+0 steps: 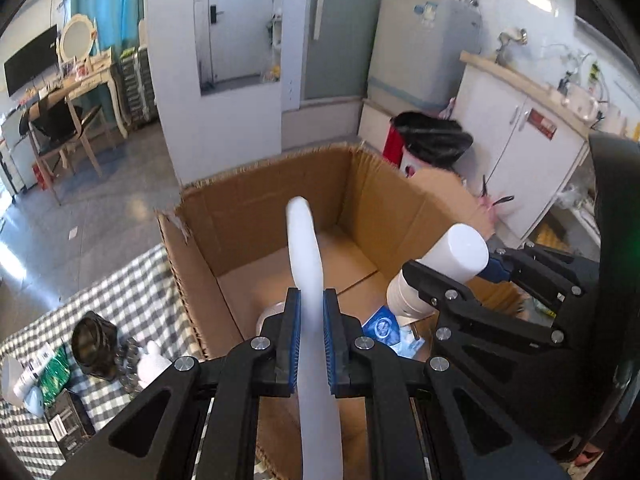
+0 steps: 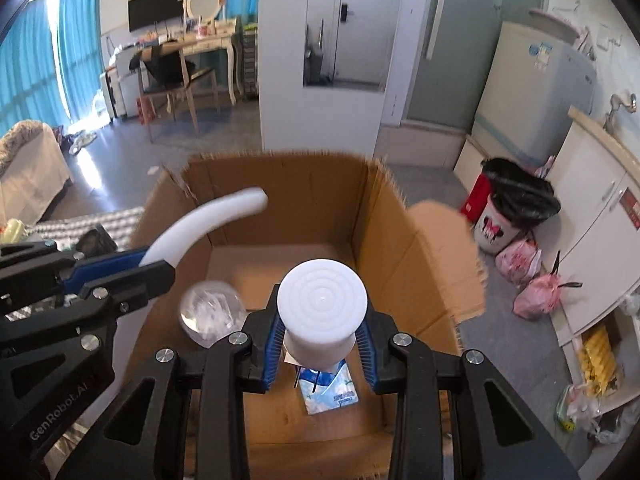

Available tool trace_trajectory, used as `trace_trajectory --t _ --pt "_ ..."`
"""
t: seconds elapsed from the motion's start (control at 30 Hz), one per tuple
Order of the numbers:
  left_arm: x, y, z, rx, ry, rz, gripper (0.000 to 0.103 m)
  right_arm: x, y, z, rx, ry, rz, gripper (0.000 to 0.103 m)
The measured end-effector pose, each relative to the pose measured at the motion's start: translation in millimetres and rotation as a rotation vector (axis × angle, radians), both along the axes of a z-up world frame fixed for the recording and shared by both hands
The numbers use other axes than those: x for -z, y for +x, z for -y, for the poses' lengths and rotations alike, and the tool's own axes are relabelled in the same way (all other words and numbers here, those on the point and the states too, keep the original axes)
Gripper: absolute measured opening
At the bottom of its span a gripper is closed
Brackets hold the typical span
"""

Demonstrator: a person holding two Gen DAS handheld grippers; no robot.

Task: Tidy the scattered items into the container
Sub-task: 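Carry the foam tube and diffuser into the box and open both tools, then move both tools back over the table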

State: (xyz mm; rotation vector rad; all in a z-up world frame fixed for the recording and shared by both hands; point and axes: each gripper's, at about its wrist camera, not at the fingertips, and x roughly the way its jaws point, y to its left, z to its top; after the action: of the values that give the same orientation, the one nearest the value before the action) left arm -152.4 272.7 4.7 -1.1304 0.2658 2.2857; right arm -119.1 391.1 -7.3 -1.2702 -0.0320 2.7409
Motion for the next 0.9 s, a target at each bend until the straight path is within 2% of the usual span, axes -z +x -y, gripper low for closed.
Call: trace_trajectory --t 0.27,0.37,0.43,0.47,0.5,0.6,0.73,0.77,0.9 --pt "38 -18 -5 -0.035 -0.072 0.081 0.012 36 -9 -6 -0.012 -0.014 0.081 0.032" --pt "48 -19 -7 -0.048 -0.096 0.098 0.021 41 -10 -8 -0.003 0.004 0.098 0.032" --pt "47 -17 -6 -0.043 -0.099 0.095 0.033 42 -10 -8 0.004 0.019 0.092 0.032" --pt "46 -15 -6 -0.041 -0.102 0.094 0.050 41 -9 -9 0.007 0.023 0.087 0.033" --pt "44 -14 -4 -0.054 -0.114 0.075 0.058 40 -8 -9 0.012 0.026 0.082 0.037" --pt "36 -10 2 -0.068 -0.109 0.050 0.070 34 -6 -13 0.042 0.033 0.069 0.049" --pt "19 -2 16 -0.075 -0.058 0.038 0.082 23 -2 -14 0.051 0.029 0.048 0.051" --pt "13 2 21 -0.094 -0.068 0.018 0.091 19 0 -12 0.049 0.031 0.039 0.052" --pt "-15 17 45 -0.136 -0.030 -0.059 0.094 -1 9 1 0.035 0.045 -0.009 0.054"
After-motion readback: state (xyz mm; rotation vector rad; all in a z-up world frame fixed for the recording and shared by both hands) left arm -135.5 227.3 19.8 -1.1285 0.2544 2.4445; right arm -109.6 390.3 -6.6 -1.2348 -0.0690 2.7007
